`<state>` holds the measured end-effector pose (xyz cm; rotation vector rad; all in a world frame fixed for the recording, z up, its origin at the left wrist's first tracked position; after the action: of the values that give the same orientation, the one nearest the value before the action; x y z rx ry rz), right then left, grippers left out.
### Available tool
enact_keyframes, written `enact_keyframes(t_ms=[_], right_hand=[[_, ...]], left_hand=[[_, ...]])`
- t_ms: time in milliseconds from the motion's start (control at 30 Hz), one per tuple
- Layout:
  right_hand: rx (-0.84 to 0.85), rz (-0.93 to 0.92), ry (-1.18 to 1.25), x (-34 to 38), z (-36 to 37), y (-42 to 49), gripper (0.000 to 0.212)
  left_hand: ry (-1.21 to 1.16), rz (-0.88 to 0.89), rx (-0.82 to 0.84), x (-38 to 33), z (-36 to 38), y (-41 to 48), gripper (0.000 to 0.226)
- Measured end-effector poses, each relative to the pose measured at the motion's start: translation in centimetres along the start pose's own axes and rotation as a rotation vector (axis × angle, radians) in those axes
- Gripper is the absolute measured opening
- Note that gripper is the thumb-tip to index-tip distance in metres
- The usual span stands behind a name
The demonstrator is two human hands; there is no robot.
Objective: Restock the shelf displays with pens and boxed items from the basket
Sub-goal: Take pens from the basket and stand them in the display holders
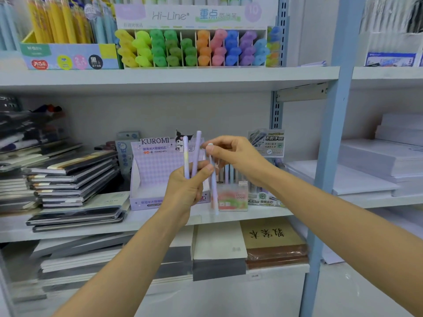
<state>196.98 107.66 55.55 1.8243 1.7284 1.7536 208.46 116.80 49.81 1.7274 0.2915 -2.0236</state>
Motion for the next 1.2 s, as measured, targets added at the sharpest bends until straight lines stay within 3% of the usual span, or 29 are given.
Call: enact_keyframes(t_ms=[100,267,367,733,900,1100,1200], right_hand=[[-0.050,-0.043,-0.014,0.1,-0.1,0.3,0.019],[-0.409,-0.113,0.036,0.0,-3.4,1.4,0.014],[-0.491,-0.111,-0.030,-1.2,-5.0,1.8,0.018],[-0.254,-0.096,-0.448,-6.2,-3.6,1.6,0.013],[-0.164,-0.100,-0.502,-6.4,-4.0,2.2,0.011],[-0.178,-0.144,-0.523,-6.1,-2.8,2.4,0.016],[-0.178,-0.133,-0.652,-6.3,-2.5,2.4,0.012]], left_hand=[[0.004,-0.003,-0.020,0.0,-0.3,0.3,0.023],[-0.046,-0.071,-0.049,0.4,-1.4,1.3,0.020],[-0.017,-0.060,-0.032,0.9,-1.4,1.7,0.023],[0.015,-0.001,0.036,2.0,-0.8,2.7,0.017],[0.014,-0.011,0.045,2.5,-0.9,3.3,0.016],[0.010,-0.020,0.041,2.7,-1.0,3.5,0.018],[0.012,-0.021,0.038,2.6,-1.0,3.4,0.021]])
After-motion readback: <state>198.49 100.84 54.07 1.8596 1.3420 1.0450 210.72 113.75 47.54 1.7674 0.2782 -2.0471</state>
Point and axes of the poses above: each hand's wrist, its own y-axis towards the middle knuckle, its own z-axis out of the palm, x = y × z, the point moved 3 cm from there along y, towards the middle knuckle, and after that the axes turned 14 degrees about -z, right-handed, at the moved point
